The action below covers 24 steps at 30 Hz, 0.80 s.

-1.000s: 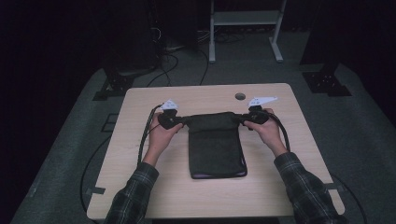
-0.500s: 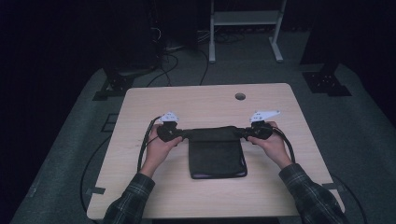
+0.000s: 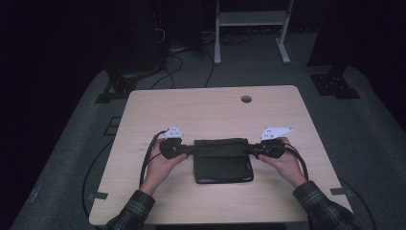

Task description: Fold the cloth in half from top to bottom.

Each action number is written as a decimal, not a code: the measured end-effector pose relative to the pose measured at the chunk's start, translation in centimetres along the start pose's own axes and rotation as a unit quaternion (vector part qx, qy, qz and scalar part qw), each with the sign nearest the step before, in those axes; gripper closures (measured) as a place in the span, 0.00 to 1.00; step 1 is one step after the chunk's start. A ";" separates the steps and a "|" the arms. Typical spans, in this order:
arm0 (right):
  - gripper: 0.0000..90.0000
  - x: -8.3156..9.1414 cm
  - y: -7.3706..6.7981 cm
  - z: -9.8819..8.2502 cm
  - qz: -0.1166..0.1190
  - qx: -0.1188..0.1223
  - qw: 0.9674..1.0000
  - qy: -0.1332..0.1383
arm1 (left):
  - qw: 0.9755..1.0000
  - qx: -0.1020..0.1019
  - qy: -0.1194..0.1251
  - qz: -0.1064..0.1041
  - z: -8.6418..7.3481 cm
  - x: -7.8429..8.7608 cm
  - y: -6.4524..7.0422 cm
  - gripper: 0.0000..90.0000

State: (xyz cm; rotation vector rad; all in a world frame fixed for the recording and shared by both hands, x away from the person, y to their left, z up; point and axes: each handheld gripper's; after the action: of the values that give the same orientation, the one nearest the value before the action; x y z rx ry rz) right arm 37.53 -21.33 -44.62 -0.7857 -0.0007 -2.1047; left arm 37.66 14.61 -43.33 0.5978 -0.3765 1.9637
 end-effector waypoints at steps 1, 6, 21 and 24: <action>0.90 0.1 -0.1 -0.1 0.002 0.002 1.000 0.000 | 1.000 -0.002 -0.001 -0.001 -0.1 0.1 0.2 0.93; 0.90 0.8 -0.8 -0.9 0.012 -0.001 1.000 0.003 | 1.000 -0.005 -0.003 -0.009 -0.4 0.4 1.2 0.93; 0.80 1.9 -2.4 -4.0 0.016 0.003 0.999 -0.028 | 0.998 -0.016 -0.047 -0.042 -2.0 0.0 3.7 0.84; 0.75 2.5 -2.6 -4.0 0.024 0.003 0.999 -0.022 | 0.998 -0.016 -0.032 -0.043 -1.7 0.8 4.0 0.79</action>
State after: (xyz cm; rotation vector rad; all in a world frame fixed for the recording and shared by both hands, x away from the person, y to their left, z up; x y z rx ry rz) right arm 32.45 -22.65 -45.79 -0.8213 -0.0112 -2.0418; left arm 33.37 14.29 -44.36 0.6471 -0.4153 1.8571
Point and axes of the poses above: each handheld gripper's, and its own axes: x roughly backward along the jaws, z roughly out of its top, y roughly to its right, and after that the axes turned 13 degrees about -x, right-handed
